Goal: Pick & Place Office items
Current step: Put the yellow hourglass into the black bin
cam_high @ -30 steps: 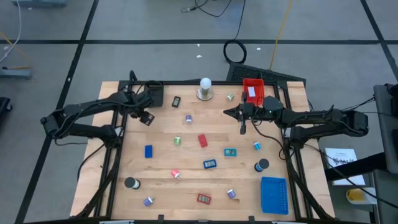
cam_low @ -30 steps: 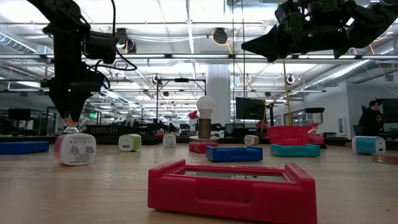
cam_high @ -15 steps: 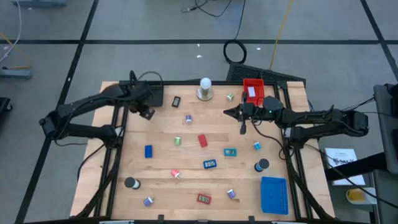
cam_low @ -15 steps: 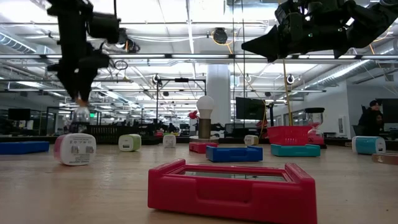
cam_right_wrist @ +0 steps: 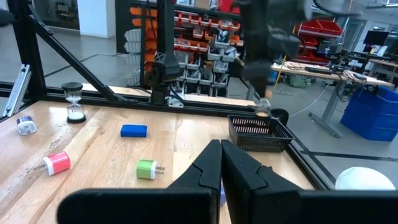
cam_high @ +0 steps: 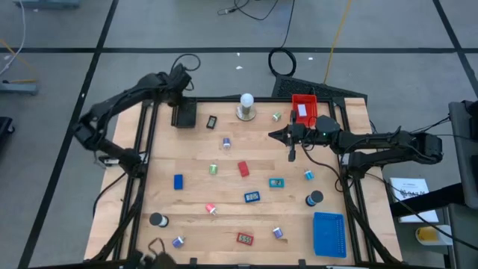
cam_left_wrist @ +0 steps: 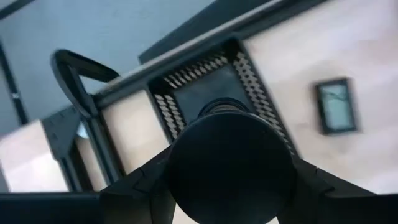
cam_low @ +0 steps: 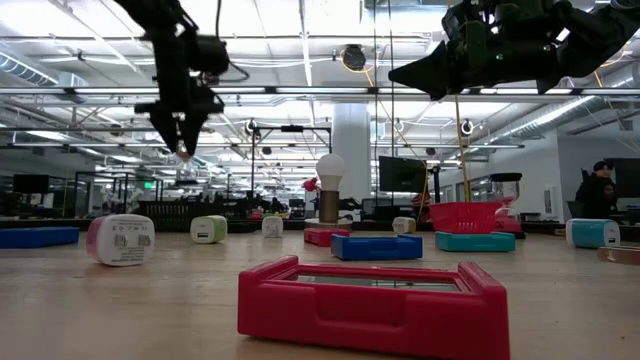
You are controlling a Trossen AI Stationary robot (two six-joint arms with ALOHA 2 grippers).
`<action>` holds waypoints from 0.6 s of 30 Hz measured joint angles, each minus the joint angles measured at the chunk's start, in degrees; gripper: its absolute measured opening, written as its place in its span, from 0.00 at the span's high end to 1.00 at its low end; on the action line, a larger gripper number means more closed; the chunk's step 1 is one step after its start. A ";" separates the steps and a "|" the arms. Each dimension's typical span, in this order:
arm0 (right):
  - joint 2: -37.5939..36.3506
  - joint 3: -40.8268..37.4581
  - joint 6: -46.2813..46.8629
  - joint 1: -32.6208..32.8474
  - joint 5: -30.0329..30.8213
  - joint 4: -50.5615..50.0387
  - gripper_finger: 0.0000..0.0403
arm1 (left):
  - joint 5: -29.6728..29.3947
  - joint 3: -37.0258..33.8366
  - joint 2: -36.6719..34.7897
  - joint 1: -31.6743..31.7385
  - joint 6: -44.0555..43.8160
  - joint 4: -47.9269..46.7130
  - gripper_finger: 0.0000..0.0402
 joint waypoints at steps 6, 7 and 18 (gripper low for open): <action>0.00 0.00 -0.98 0.00 0.00 0.04 1.00 | 1.00 0.18 4.52 4.75 3.12 2.25 0.48; 0.00 0.00 -1.26 0.00 0.00 0.04 1.00 | 1.03 0.18 4.92 4.99 3.40 2.30 0.48; 0.00 0.00 -0.52 0.00 0.00 0.02 1.00 | 1.61 -0.13 9.58 5.23 5.51 6.53 0.48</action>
